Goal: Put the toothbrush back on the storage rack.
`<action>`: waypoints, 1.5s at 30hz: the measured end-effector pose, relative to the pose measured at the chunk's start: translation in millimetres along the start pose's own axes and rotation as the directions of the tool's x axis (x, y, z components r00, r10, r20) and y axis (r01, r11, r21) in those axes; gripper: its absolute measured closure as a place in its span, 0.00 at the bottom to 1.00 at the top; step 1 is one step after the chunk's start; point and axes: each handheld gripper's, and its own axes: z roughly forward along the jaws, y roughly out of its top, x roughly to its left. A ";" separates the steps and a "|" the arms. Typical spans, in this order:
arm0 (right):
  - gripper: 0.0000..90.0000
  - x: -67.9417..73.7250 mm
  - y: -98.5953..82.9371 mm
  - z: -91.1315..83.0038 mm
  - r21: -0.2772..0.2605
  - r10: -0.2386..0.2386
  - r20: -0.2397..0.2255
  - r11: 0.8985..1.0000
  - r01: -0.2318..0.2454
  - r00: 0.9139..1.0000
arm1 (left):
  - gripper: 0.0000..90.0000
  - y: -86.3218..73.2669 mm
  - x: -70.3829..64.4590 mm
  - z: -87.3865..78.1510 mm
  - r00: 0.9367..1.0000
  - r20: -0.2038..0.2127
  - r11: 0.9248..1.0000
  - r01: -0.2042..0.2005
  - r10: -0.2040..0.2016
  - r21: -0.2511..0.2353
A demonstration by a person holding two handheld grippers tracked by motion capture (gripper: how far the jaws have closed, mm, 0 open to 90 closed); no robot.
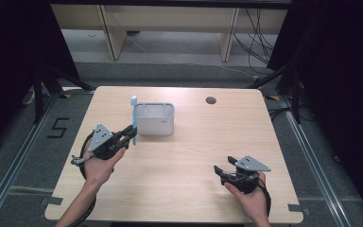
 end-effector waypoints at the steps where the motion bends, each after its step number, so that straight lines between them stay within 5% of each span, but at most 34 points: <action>1: 0.37 0.0 0.0 0.0 0.000 0.000 0.000 1.000 0.000 1.000 | 0.87 0.2 1.0 -0.4 1.000 -0.006 1.000 0.004 -0.004 0.002; 9: 0.37 -2.4 0.3 -0.2 -0.007 -0.032 0.008 0.999 0.032 0.999 | 0.87 1.3 6.8 -1.9 0.998 -0.058 1.000 0.025 -0.025 -0.012; 25: 0.37 -0.9 0.5 -0.3 0.008 -0.016 0.002 1.000 0.016 1.000 | 0.87 2.7 21.0 2.8 0.989 -0.146 1.000 0.022 -0.024 -0.017; 31: 0.37 -2.2 0.3 0.6 0.000 -0.048 0.017 0.999 0.048 0.999 | 0.87 4.6 26.5 5.3 0.986 -0.164 1.000 0.018 -0.021 -0.023; 36: 0.37 0.8 0.1 0.1 0.014 -0.006 0.013 1.000 0.006 1.000 | 0.87 6.1 29.5 7.6 0.985 -0.170 0.999 0.017 -0.022 -0.029; 45: 0.37 0.8 0.0 0.7 0.020 -0.006 0.002 1.000 0.006 1.000 | 0.87 8.9 33.2 13.0 0.983 -0.179 0.999 0.018 -0.024 -0.036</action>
